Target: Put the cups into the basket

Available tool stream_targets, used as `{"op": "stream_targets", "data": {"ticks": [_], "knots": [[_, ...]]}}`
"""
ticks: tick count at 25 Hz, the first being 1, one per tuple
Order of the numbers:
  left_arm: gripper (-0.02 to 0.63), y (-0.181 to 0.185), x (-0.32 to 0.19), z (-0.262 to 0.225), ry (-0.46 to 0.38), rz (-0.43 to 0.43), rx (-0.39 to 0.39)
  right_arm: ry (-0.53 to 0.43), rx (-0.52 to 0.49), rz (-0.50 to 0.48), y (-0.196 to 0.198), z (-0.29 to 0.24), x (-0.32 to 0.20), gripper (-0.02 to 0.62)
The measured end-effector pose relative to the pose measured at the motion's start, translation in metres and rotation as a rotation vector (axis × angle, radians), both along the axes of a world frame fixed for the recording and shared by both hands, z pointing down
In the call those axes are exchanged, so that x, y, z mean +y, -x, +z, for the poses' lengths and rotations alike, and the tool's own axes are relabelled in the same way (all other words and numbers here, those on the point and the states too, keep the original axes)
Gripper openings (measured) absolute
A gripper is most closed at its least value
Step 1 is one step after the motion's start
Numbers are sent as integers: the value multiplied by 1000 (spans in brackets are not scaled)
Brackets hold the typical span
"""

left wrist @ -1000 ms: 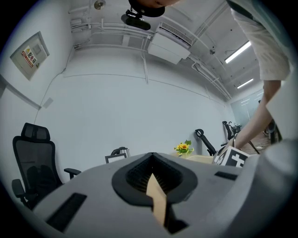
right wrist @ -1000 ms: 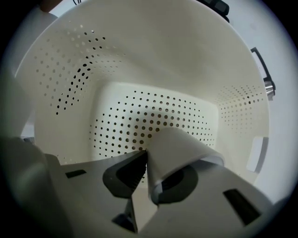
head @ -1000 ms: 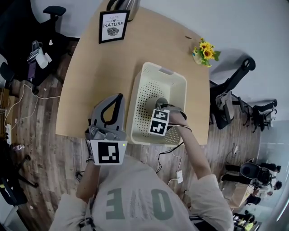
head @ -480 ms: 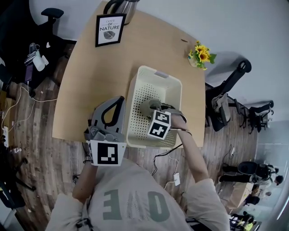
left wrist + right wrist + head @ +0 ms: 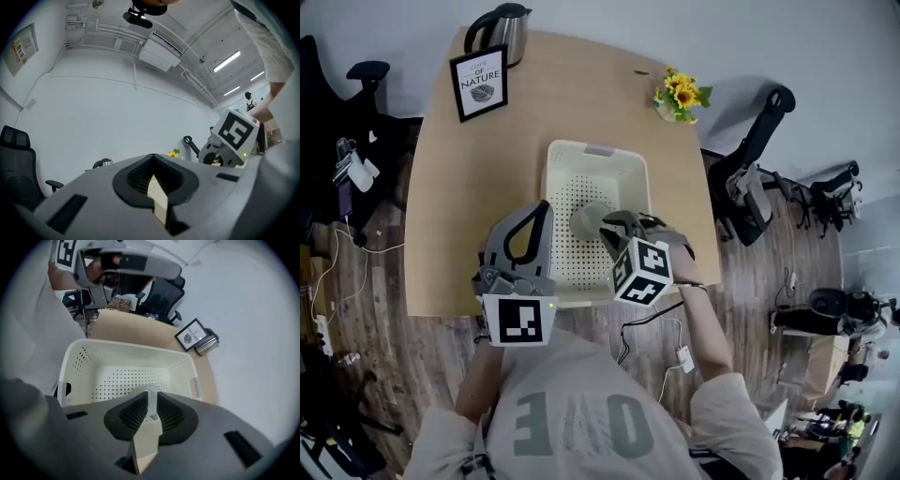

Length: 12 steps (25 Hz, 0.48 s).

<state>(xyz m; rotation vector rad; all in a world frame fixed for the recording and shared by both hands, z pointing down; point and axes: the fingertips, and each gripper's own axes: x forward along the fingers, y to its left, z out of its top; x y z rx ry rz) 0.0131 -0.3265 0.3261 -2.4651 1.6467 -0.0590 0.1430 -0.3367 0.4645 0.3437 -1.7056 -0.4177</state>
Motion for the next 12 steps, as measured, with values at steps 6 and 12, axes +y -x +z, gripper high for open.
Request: {"op": "stream_targets", "data": {"ticks": [6,12], "knots": [[6,-23,-1,-21,-38,56,-46,-284,-385,171,11,-86,8,-2],[6,-41,-2,-44,-107,128,-71,-417,-720,406,0,-138,22,-2]]}}
